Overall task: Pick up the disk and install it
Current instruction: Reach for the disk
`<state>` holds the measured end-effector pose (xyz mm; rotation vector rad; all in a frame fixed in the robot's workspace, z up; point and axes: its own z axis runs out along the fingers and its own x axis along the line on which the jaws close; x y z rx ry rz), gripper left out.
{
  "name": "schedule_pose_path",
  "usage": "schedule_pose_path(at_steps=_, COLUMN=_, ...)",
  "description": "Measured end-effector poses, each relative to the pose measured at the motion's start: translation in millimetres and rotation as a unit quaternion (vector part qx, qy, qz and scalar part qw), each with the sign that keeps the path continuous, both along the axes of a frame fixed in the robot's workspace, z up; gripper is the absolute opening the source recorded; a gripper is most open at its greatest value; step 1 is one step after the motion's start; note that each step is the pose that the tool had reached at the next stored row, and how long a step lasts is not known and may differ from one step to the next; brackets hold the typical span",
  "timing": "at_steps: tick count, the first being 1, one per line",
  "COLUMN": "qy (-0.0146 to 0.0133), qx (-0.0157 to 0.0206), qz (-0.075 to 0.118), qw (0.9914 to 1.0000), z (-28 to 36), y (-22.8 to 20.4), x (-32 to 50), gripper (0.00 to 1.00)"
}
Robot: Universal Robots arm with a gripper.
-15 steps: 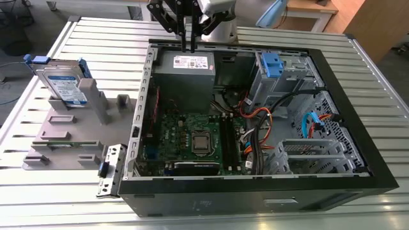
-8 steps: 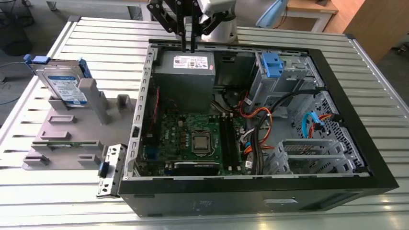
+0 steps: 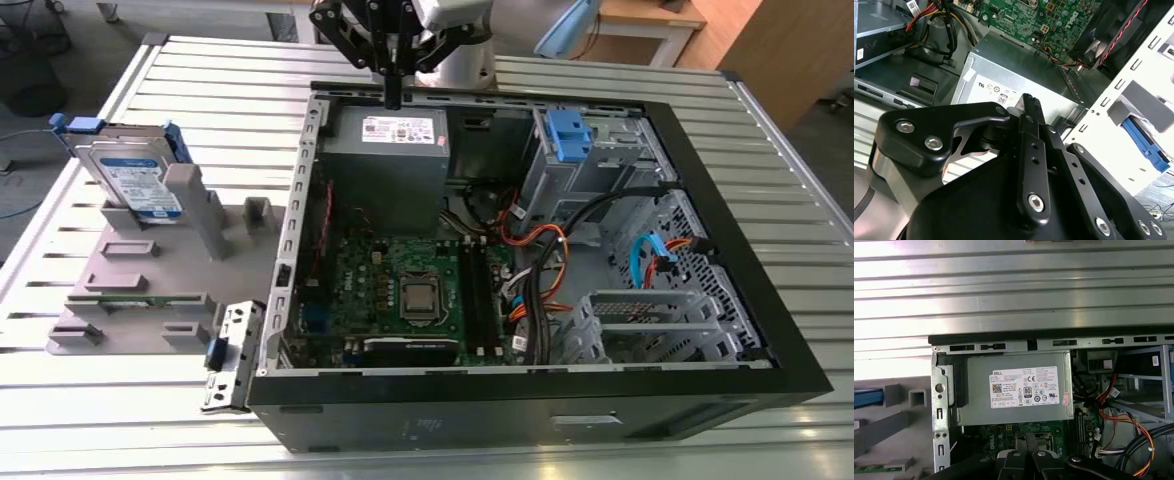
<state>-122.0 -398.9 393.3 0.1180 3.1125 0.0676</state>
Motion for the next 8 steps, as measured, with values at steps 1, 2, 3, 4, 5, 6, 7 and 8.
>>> schedule_pose_path(at_steps=1, qy=0.0000, qx=0.0000, qz=0.000, qw=1.00000, z=0.0, y=0.0, x=0.0, gripper=0.11)
schedule_pose_path(at_steps=2, qy=0.0000, qx=0.0000, qz=0.000, qw=1.00000, z=0.0, y=0.0, x=0.0, gripper=0.11)
schedule_pose_path(at_steps=3, qy=0.0000, qx=0.0000, qz=0.000, qw=1.00000, z=0.0, y=0.0, x=0.0, gripper=0.11)
schedule_pose_path(at_steps=4, qy=0.0000, qx=0.0000, qz=0.000, qw=1.00000, z=0.0, y=0.0, x=0.0, gripper=0.11)
schedule_pose_path(at_steps=5, qy=0.0000, qx=0.0000, qz=0.000, qw=1.00000, z=0.0, y=0.0, x=0.0, gripper=0.11)
schedule_pose_path(at_steps=6, qy=0.0000, qx=0.0000, qz=0.000, qw=1.00000, z=0.0, y=0.0, x=0.0, gripper=0.11)
schedule_pose_path(at_steps=7, qy=0.0000, qx=0.0000, qz=0.000, qw=1.00000, z=0.0, y=0.0, x=0.0, gripper=0.11)
schedule_pose_path(at_steps=8, qy=0.0000, qx=0.0000, qz=0.000, qw=1.00000, z=0.0, y=0.0, x=0.0, gripper=0.11)
